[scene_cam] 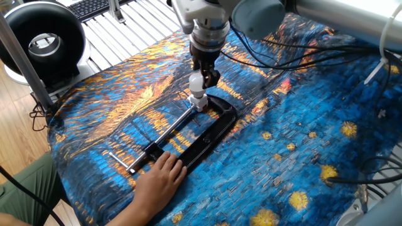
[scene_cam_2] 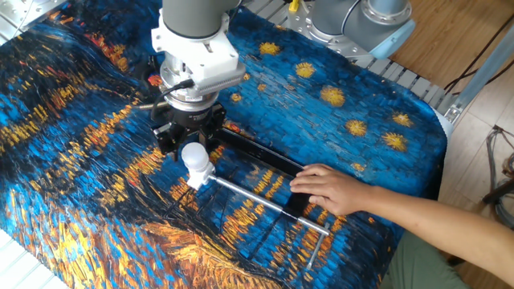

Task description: Take out the light bulb by rotating it

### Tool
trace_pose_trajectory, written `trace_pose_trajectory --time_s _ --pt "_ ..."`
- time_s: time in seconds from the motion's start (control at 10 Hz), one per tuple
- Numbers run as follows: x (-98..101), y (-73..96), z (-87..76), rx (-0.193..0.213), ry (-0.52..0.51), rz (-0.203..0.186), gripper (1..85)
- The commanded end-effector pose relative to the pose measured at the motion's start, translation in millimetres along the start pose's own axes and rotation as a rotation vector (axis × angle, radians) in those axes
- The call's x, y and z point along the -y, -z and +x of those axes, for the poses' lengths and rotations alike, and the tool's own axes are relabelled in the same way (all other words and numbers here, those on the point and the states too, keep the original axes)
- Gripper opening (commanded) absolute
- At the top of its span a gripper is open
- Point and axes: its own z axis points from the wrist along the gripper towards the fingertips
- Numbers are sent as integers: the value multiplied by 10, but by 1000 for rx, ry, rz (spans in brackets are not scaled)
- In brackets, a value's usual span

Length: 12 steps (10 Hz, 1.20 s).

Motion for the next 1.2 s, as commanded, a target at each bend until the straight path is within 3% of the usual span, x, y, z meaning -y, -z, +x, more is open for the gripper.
trace_pose_trajectory --time_s 0.0,0.4,0.5,0.7,0.9,1.1 --pt "46 24 94 8 33 -14 693" --pt "60 60 205 16 38 -24 697" --pt "-34 68 215 34 -11 -70 693" --pt "-249 171 247 62 -277 -182 660" --pt "-373 251 345 38 -514 -226 650" --pt "-440 300 283 23 -716 -257 640"
